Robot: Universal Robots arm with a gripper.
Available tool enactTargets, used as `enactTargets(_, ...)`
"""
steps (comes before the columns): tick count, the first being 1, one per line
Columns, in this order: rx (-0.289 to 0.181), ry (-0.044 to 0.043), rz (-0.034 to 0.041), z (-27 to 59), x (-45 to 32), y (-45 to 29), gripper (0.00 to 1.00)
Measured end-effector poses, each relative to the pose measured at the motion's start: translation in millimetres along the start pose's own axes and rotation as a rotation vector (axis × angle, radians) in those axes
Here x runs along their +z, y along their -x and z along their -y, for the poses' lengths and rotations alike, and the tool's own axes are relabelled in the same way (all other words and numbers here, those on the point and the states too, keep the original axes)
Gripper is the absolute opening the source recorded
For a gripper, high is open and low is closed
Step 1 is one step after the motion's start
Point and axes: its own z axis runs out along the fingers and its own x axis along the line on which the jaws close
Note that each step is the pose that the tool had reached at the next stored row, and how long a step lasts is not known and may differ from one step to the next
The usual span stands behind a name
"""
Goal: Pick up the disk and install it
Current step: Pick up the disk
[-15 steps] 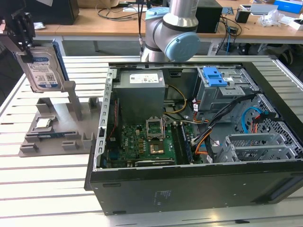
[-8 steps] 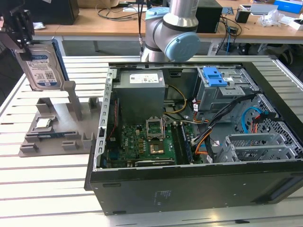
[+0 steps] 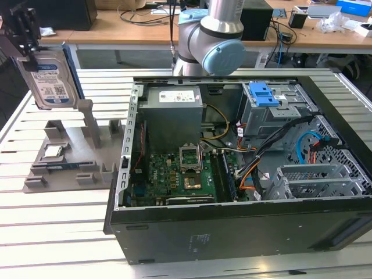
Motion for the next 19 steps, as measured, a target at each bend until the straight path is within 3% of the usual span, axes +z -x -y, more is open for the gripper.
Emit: enactTargets(19,0.0,0.0,0.0,-0.3,-21.0,-0.2,0.36)
